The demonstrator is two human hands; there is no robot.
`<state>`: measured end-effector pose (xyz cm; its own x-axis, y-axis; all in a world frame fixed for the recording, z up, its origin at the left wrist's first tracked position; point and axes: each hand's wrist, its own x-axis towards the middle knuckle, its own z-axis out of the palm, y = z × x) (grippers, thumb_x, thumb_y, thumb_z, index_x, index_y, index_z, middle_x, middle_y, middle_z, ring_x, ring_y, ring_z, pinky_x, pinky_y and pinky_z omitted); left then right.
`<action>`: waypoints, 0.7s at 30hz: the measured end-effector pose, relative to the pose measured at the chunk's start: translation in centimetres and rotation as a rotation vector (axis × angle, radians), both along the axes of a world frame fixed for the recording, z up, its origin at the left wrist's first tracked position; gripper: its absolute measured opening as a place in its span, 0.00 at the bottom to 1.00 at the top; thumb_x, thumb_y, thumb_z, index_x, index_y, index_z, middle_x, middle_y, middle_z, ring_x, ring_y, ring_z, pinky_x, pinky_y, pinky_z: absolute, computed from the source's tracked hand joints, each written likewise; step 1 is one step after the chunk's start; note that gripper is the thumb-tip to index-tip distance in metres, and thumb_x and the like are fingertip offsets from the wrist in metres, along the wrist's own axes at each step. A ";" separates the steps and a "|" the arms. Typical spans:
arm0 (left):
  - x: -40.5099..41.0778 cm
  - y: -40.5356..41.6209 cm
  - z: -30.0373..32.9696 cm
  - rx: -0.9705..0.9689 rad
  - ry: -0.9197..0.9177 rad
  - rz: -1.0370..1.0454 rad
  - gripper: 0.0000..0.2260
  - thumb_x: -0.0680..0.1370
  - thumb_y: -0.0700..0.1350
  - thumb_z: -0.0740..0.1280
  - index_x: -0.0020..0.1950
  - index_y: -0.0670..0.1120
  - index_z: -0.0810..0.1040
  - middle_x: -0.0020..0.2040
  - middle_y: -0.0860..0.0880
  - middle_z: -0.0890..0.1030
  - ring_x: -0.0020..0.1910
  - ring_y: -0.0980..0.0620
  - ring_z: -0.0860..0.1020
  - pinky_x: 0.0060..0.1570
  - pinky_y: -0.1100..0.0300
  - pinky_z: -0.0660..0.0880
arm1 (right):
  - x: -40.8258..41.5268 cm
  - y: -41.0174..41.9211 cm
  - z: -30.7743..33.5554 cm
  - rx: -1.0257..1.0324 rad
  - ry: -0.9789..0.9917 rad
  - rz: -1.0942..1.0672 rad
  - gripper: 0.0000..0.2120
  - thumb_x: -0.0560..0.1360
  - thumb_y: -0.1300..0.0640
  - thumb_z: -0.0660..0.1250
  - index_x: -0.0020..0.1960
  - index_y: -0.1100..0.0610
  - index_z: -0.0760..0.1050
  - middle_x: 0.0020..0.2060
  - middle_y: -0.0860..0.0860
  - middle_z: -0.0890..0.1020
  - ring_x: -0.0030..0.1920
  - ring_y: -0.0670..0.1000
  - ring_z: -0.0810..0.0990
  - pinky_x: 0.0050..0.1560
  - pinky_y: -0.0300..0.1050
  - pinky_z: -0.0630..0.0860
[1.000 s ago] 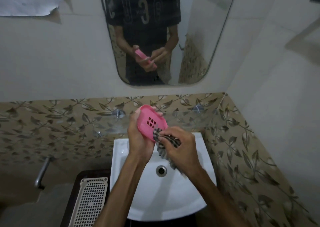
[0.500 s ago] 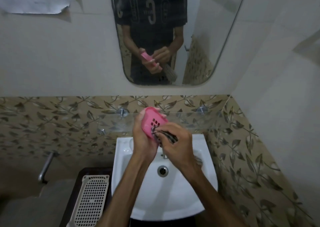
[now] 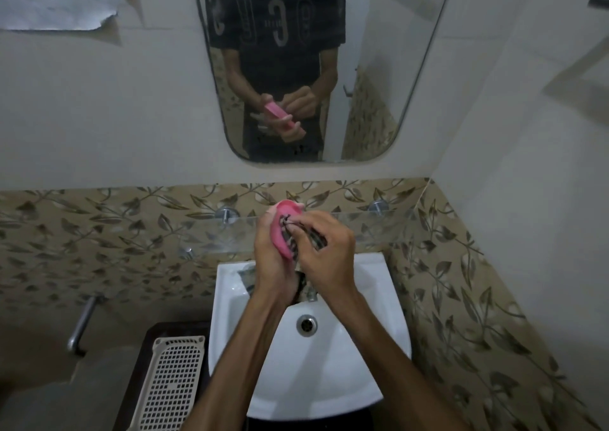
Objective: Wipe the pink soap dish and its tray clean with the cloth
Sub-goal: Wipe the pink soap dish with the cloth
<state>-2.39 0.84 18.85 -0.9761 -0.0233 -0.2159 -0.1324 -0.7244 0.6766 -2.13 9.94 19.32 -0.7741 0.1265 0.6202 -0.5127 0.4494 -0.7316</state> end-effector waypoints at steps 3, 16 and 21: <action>-0.4 -0.3 0.3 0.118 -0.012 -0.083 0.22 0.78 0.60 0.66 0.56 0.42 0.84 0.49 0.43 0.83 0.47 0.47 0.83 0.51 0.56 0.81 | 1.2 -1.2 -0.4 0.095 0.022 0.061 0.10 0.72 0.66 0.75 0.51 0.57 0.87 0.50 0.52 0.87 0.51 0.50 0.85 0.58 0.43 0.81; -0.3 0.3 -1.3 0.052 -0.059 -0.026 0.23 0.82 0.60 0.63 0.58 0.41 0.84 0.50 0.41 0.85 0.48 0.46 0.85 0.45 0.55 0.83 | 0.2 -0.5 -1.4 0.047 -0.091 -0.028 0.09 0.73 0.66 0.76 0.53 0.58 0.87 0.49 0.53 0.87 0.50 0.49 0.85 0.54 0.43 0.82; -0.6 0.2 -1.1 0.104 -0.054 -0.051 0.24 0.81 0.60 0.64 0.60 0.40 0.81 0.51 0.41 0.82 0.49 0.46 0.82 0.49 0.56 0.83 | 0.5 -1.4 -0.9 0.093 -0.015 0.038 0.09 0.72 0.66 0.74 0.51 0.57 0.86 0.49 0.51 0.87 0.50 0.49 0.84 0.57 0.41 0.80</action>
<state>-2.99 1.06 17.72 -0.9624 0.0516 -0.2666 -0.2050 -0.7819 0.5887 -1.64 8.53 18.46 -0.7864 0.0395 0.6164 -0.5201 0.4960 -0.6953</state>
